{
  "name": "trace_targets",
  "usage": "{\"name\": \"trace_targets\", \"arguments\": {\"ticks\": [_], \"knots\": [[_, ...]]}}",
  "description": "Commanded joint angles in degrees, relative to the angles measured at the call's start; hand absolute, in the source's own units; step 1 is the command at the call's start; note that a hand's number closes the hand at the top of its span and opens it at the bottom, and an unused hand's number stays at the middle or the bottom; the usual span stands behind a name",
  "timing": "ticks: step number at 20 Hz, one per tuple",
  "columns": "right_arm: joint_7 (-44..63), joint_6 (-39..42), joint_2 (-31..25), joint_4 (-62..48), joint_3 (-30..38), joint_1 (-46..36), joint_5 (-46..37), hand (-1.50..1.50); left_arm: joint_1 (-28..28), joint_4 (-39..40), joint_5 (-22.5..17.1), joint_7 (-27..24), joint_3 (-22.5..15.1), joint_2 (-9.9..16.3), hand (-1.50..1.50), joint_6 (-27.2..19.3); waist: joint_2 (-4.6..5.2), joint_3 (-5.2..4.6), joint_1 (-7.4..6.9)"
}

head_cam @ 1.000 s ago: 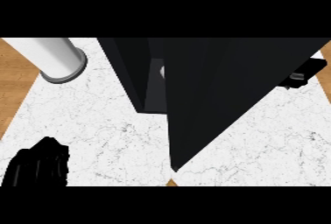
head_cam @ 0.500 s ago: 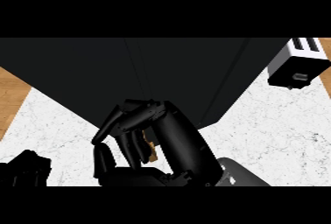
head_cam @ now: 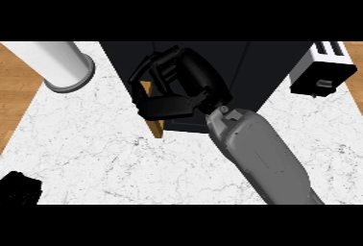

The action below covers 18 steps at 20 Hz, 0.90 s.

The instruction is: Pick up the bottled water, place it into the cabinet and close the cabinet

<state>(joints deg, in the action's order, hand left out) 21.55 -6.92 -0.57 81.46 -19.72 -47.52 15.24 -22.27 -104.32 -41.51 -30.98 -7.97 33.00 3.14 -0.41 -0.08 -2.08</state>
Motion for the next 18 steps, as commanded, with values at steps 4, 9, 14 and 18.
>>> {"name": "trace_targets", "arguments": {"ticks": [4,9,14,18], "knots": [[-7.9,5.14,-1.74,-16.98,7.67,-4.87,1.14,1.5,0.75,1.0,-0.85,0.51,2.06,0.92,1.5,2.77,1.26,0.03,-0.24],[-11.18,9.46,-5.63,-18.9,8.23,-2.96,1.66,1.5,0.3,-0.6,-1.63,2.26,2.27,1.24,1.5,1.95,1.54,0.09,-0.57],[-11.63,11.48,-7.09,-20.48,9.5,-4.46,2.81,1.5,2.65,-0.37,-1.49,3.09,2.39,1.49,1.5,1.89,1.78,0.05,-0.17],[-13.39,12.66,-7.65,-20.79,9.72,-4.69,2.9,1.5,4.0,-0.65,-1.39,4.17,1.46,0.83,1.5,1.11,1.77,0.06,0.52]]}}
